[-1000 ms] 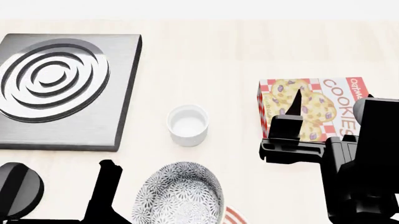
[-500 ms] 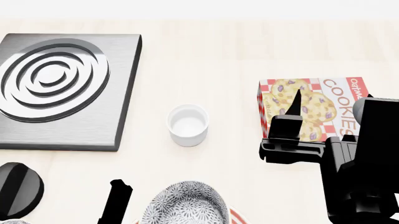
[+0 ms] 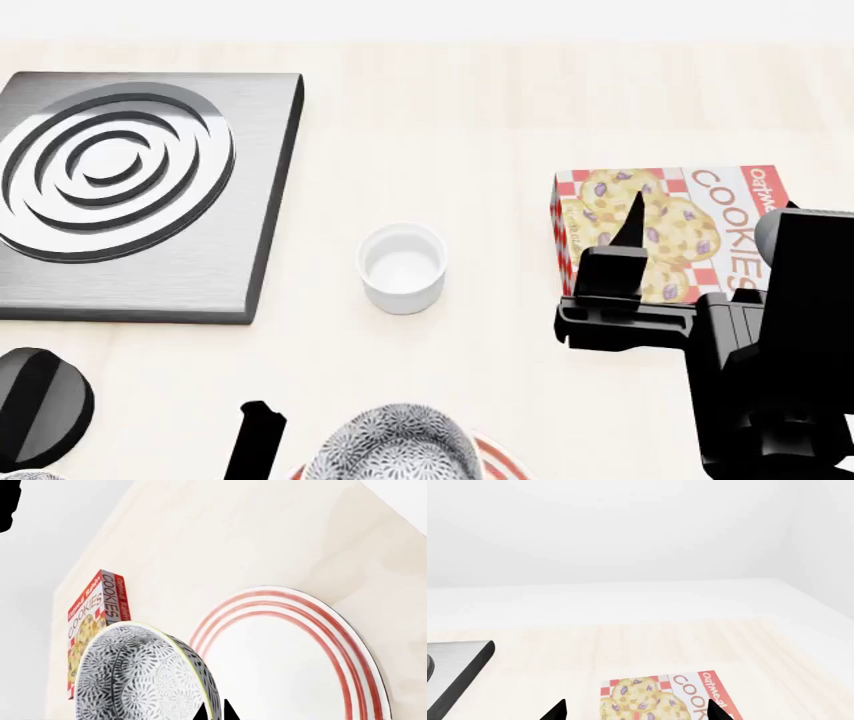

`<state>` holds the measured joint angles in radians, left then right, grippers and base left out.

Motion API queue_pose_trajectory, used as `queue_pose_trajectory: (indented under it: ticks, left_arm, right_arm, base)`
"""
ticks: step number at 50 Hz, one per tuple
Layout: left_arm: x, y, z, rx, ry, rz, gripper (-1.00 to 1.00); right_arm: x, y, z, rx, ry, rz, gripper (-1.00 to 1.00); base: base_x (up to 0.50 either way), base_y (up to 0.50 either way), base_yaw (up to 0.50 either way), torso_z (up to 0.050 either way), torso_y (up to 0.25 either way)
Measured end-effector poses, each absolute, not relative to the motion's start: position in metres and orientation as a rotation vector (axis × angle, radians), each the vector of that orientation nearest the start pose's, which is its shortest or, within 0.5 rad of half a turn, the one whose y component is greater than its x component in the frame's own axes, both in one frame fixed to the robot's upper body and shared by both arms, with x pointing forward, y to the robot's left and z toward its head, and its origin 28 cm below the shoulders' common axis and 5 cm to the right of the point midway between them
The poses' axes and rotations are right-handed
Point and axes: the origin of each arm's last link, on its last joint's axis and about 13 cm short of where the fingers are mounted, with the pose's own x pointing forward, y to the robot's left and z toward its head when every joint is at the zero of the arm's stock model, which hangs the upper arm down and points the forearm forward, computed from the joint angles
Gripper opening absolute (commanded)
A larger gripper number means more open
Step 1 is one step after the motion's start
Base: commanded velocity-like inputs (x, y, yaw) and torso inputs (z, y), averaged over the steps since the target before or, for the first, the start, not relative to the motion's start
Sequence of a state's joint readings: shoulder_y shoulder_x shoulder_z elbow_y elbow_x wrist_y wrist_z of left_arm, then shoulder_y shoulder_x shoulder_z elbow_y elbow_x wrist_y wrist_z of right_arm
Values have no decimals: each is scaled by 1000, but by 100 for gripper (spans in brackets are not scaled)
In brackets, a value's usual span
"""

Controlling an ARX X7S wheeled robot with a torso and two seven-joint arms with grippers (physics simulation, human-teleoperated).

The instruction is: Pick the akita bowl on the stove and place it on the plate.

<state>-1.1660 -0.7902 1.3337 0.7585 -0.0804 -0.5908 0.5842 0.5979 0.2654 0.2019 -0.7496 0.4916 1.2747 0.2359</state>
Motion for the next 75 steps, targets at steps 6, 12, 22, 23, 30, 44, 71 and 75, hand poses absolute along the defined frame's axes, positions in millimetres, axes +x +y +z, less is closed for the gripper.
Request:
queue_pose_trajectory:
  ticks: [6,12,22,23,30,44,71,75]
  left_arm:
    - [232,188,220,1314,-171,-1336,-100]
    - [233,188,217,1309,-162,-1332,-100]
    - [235,188,212,1296,-148,-1324,-100]
    - [235,188,212,1295,-146,-1323,-100]
    - [236,188,208,1286,-138,-1317,-100]
    - [237,188,199,1275,-120,-1314,-100]
    - [239,187,182,1249,-94,-1305,-100]
    - [239,187,180,1245,-89,-1303,-100]
  right_arm:
    - [235,-145,219,15,-89,-70,100]
    - [235,-145,219,15,-89,-70,100]
    - [235,-145,219,15,-88,-69,100]
    - [235,-145,219,15,-88,-69,100]
    - [235,-145,219,15,-88,-69,100]
    - [235,-145,219,15,-88,-69,100]
    - [235,-145,219,15,-88,-69,100]
    - [235,-145,219,15,-88,-69,100]
  base:
    - [0,0,0,0,0]
    - [0,0,0,3,0]
    - [0,0,0,0,1]
    - [0,0,0,0,0]
    - [0,0,0,0,0]
    - [0,0,0,0,0]
    - [0,0,0,0,0]
    - [0,0,0,0,0]
